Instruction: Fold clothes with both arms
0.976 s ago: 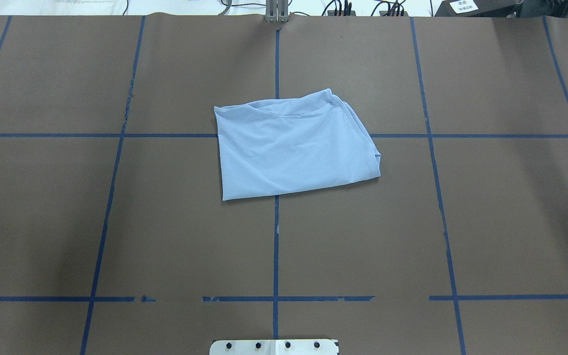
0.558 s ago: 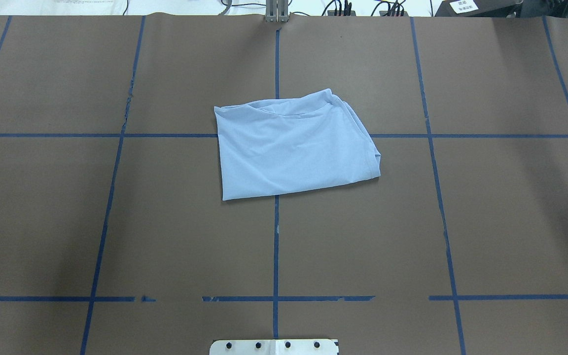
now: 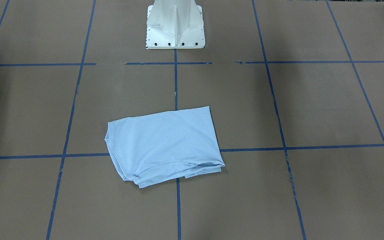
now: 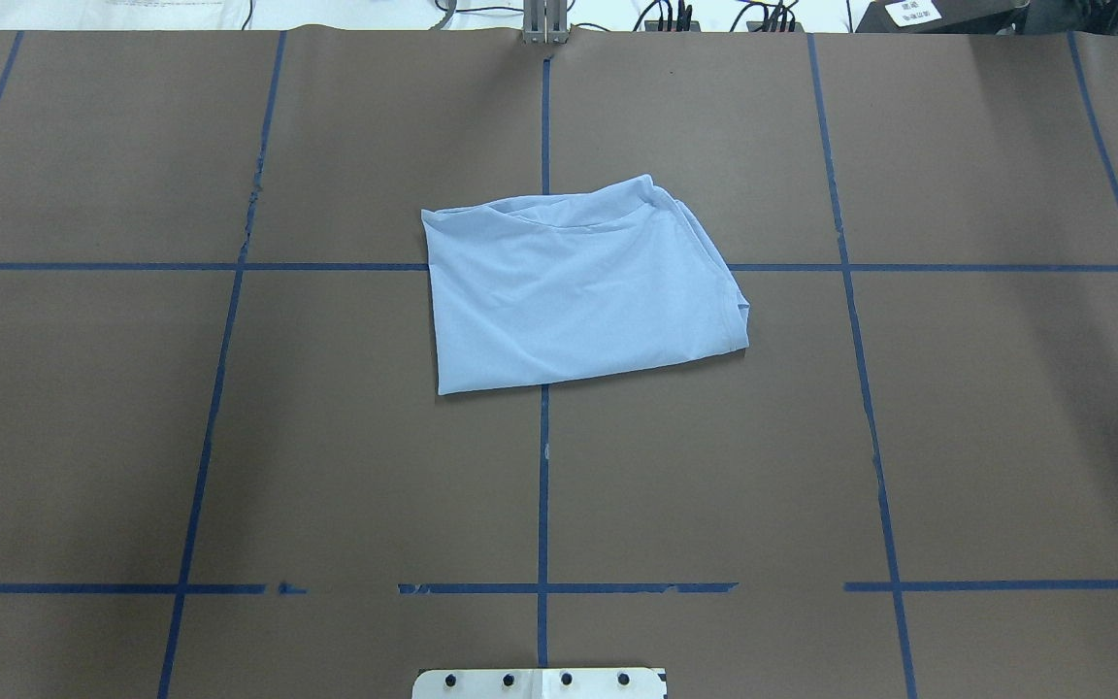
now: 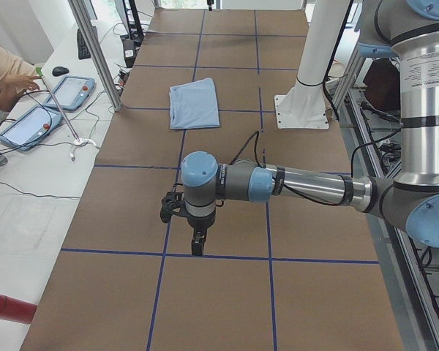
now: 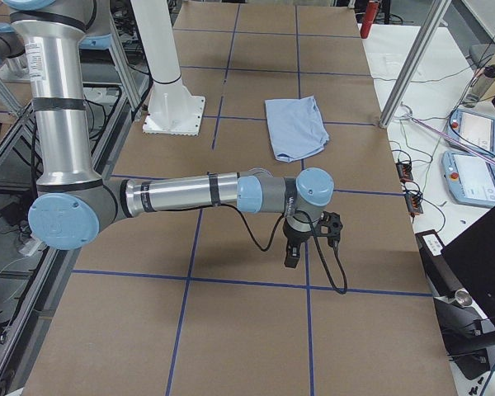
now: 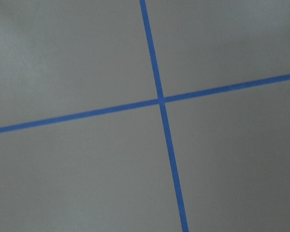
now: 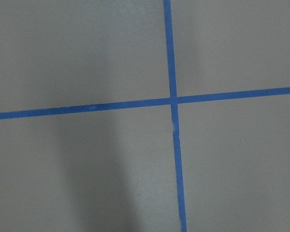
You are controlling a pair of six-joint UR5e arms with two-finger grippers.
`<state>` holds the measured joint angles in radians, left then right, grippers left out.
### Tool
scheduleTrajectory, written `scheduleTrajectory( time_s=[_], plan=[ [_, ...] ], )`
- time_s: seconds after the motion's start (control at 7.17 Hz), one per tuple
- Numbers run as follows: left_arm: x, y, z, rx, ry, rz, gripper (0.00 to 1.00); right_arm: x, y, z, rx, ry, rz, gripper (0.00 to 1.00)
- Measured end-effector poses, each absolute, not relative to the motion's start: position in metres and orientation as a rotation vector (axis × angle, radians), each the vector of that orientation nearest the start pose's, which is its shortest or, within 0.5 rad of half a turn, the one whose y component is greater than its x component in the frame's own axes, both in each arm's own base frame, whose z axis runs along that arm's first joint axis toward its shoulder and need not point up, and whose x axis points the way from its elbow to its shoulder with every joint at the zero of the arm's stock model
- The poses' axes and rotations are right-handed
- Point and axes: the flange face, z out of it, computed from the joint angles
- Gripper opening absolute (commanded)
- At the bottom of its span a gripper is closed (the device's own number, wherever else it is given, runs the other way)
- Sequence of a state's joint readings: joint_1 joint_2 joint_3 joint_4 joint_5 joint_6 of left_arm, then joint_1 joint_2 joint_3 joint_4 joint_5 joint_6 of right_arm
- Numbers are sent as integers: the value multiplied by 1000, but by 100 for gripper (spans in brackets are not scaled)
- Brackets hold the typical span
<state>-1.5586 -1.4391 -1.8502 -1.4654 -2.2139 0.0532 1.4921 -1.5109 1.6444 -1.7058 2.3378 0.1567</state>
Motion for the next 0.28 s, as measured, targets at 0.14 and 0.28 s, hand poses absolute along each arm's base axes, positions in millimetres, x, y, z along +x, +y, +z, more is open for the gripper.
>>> scheduleTrajectory(
  time_s=[0.14, 0.28],
  plan=[
    [-69, -432, 599, 37, 625, 73, 100, 24, -515, 608, -95, -761, 76, 100],
    [-69, -431, 597, 28, 619, 71, 100, 24, -514, 608, -94, -761, 75, 100]
  ],
)
